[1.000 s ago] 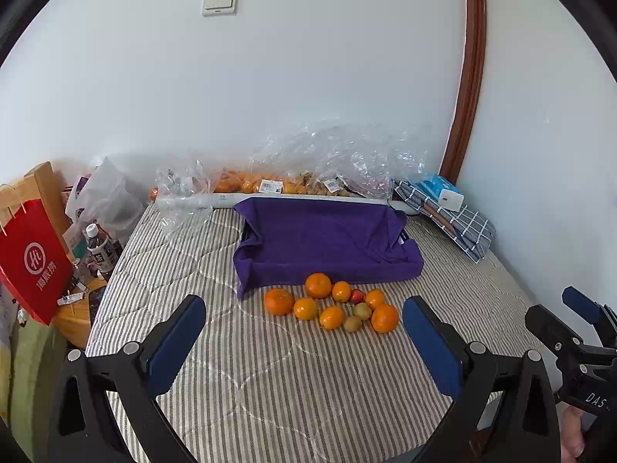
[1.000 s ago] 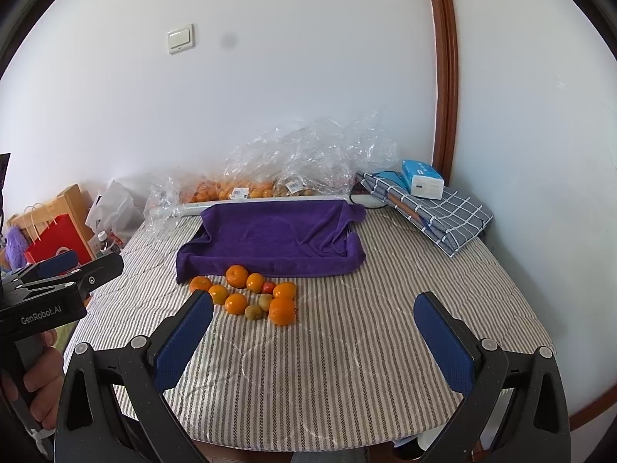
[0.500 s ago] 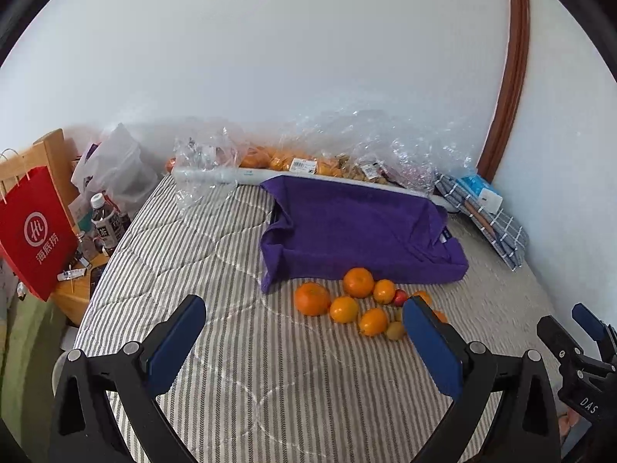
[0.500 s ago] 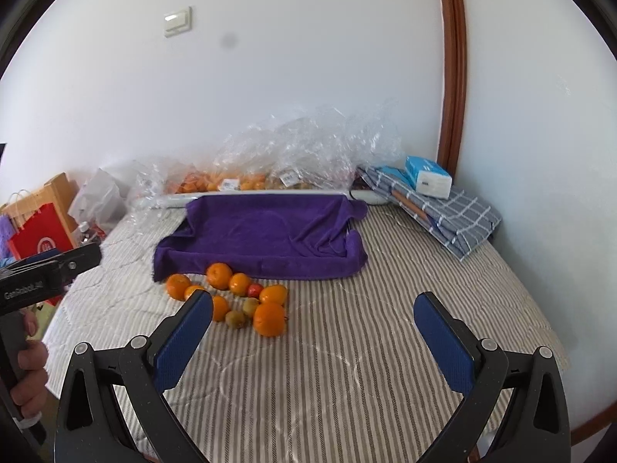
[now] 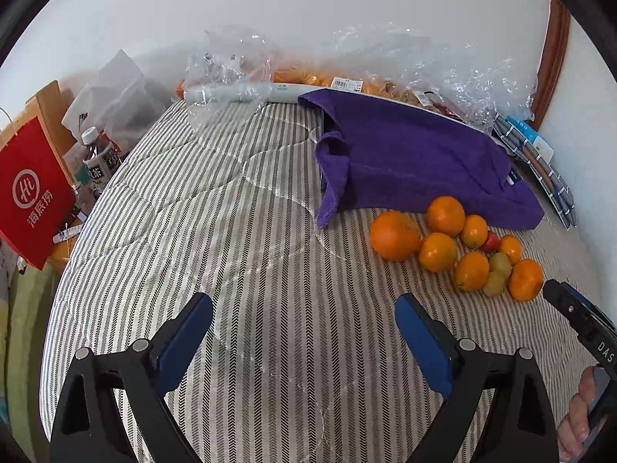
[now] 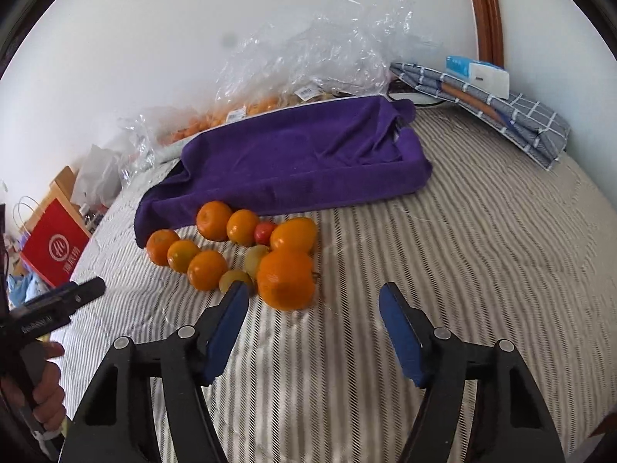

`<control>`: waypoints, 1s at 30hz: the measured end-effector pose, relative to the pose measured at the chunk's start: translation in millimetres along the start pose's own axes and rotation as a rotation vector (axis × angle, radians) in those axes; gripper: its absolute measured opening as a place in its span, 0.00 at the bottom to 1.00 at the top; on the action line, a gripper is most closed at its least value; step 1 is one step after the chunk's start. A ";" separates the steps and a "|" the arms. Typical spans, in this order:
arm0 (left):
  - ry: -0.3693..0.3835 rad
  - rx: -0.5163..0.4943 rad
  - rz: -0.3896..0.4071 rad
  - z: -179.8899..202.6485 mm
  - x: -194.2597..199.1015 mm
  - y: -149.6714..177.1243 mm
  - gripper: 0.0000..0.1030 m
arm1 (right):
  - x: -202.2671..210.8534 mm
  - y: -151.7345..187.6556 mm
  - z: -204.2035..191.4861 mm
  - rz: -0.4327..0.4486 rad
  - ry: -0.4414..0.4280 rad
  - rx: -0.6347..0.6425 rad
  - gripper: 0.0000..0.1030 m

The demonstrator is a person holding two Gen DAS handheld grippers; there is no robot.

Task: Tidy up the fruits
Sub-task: 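Move both grippers down toward the cluster of oranges, then close the right gripper on a large orange while the left gripper grasps another orange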

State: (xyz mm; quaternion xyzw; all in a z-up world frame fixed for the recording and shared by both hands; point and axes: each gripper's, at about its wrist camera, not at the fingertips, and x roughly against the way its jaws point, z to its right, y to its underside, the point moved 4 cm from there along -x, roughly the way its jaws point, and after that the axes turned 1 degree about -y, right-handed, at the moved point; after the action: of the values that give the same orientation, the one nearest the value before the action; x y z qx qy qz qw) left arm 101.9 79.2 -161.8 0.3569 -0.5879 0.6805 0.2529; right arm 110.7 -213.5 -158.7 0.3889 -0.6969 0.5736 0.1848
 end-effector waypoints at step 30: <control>0.089 -0.174 0.002 61.3 -67.3 -33.1 0.72 | -33.1 -7.0 7.4 -0.016 0.099 0.184 0.40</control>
State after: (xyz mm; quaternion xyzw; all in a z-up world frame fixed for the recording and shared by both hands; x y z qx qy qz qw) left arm 180.3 30.2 -190.6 0.3026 -0.6334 0.6422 0.3082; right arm 138.2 -209.8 -179.5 0.3809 -0.6282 0.6521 0.1874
